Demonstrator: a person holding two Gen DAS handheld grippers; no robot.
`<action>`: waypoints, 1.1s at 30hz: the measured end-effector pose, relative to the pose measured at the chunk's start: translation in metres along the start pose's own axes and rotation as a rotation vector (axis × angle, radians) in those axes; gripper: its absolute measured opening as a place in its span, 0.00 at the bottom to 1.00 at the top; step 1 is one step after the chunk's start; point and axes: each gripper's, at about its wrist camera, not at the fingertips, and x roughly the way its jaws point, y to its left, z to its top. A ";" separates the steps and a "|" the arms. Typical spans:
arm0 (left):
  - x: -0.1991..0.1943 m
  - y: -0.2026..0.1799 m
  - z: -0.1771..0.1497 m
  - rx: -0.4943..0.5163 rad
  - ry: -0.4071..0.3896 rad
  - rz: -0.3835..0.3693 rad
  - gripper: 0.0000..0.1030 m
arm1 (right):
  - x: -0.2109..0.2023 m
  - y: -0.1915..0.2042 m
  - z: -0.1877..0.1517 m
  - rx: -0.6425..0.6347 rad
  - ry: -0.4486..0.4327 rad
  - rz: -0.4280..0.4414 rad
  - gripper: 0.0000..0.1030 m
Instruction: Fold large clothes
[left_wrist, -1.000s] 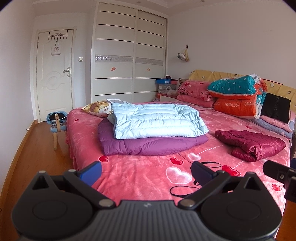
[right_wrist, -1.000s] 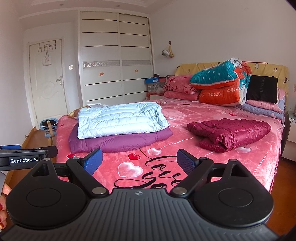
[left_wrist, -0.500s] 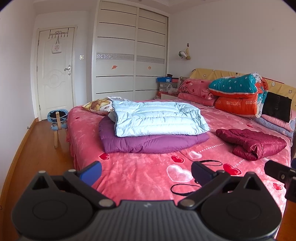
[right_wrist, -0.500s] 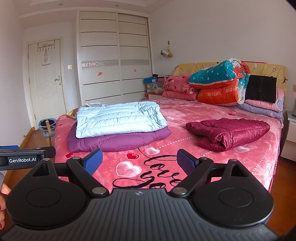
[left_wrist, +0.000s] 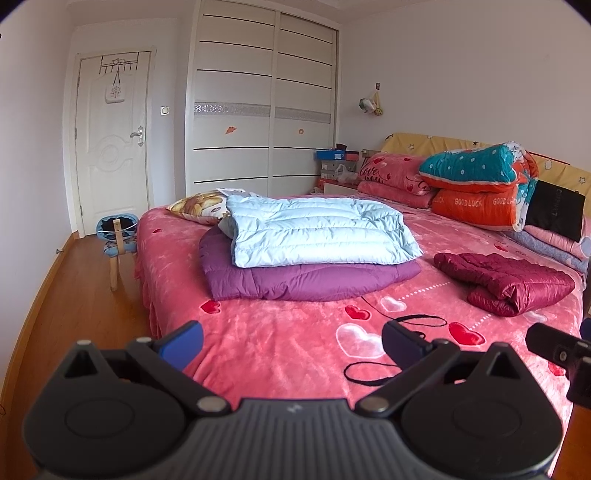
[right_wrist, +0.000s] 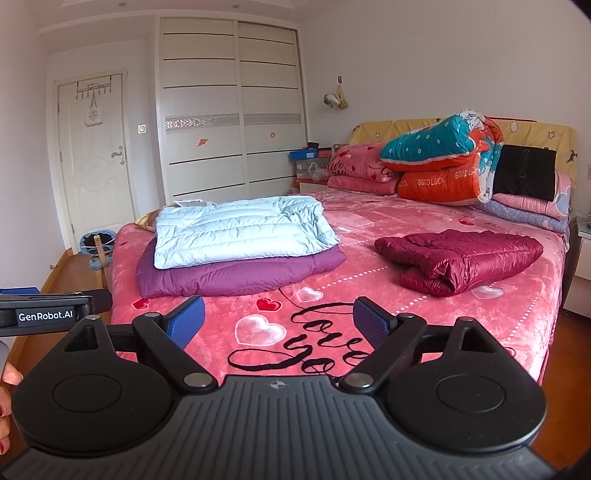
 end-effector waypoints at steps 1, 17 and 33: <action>0.000 0.000 0.000 -0.001 0.001 0.000 0.99 | 0.000 0.000 -0.001 0.000 0.002 0.001 1.00; 0.001 0.001 -0.002 -0.005 0.011 0.003 0.99 | 0.001 -0.008 -0.002 0.000 0.026 0.019 1.00; 0.003 0.001 -0.004 -0.006 0.017 0.004 0.99 | 0.003 -0.012 -0.002 0.011 0.035 0.020 1.00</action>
